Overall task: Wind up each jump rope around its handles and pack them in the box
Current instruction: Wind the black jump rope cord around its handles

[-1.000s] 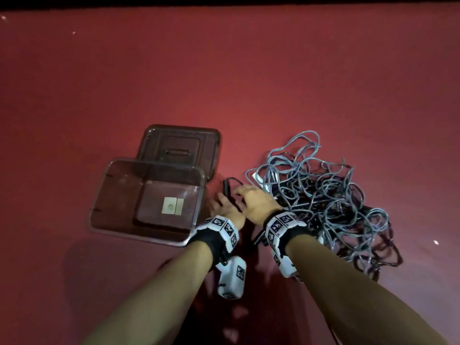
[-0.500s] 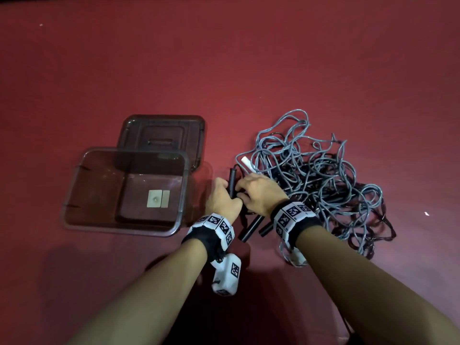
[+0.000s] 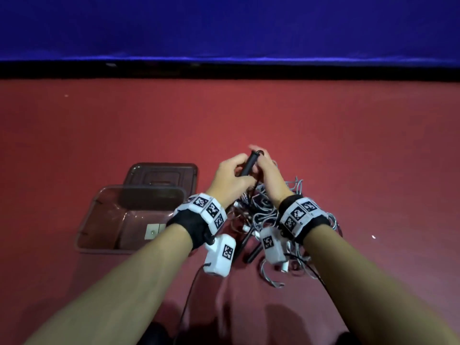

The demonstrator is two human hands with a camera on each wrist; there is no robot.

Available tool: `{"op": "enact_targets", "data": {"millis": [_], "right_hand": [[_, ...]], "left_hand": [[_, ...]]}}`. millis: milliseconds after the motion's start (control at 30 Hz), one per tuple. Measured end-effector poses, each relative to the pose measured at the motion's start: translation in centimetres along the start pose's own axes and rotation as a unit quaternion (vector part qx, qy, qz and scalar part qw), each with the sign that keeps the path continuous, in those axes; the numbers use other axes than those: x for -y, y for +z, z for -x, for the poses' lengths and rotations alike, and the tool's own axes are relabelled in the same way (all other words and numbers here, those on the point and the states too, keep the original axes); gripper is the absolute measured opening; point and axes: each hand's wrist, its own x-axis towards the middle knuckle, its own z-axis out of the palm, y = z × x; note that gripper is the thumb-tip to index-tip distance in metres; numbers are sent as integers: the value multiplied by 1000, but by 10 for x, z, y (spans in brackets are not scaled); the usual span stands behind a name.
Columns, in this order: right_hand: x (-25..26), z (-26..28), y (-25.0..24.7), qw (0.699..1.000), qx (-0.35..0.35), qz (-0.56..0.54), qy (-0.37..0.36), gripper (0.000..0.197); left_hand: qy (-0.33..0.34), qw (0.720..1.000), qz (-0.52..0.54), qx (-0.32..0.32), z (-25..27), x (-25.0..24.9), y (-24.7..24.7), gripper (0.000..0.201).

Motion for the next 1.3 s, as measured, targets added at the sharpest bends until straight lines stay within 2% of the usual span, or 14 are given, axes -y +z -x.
{"op": "enact_targets", "data": {"millis": [67,133,267,300,400,467,533,633,767,900,1033,1133,1233,1300], "right_hand": [[23,12,-2,998,9,-45,42,49],[40,28,-8,998,31,-23,39,62],[60,48,-31,982,41,177,-50,45],[64,51,-35,981,44,177,-59,40],[82,60,-40,992,45,104,-58,37],[95,65,-43,987,33,110,-111,26],[106,72,-45,978,24,105,-177,19],[109,80,-43,975,30,60,-211,20],[66,81,-39,971,108,180,-112,7],[32,81,-42,972,65,214,-75,20],[44,85,-41,969,70,221,-85,24],[58,91,-39,966,77,229,-89,29],[77,97,-42,985,37,131,-105,33],[90,99,-42,996,26,17,-88,33]], "left_hand": [[6,999,23,39,0,-25,-4,28],[1,997,27,76,4,-41,-12,32],[-19,996,-32,84,12,-43,-27,45],[-32,996,-38,76,14,-41,-29,47],[-72,990,-32,115,22,-29,-31,27],[-75,986,-14,149,30,-23,-26,6],[-55,992,46,106,35,-22,-19,12],[17,987,160,-3,39,-40,-12,18],[93,956,268,-69,34,-83,-15,18],[82,979,146,-119,28,-84,-25,18],[6,993,112,-46,35,-57,-7,35],[-36,990,131,-39,42,-39,7,49],[-62,983,173,4,51,-25,11,69],[-66,986,147,47,57,-16,14,59]]}}
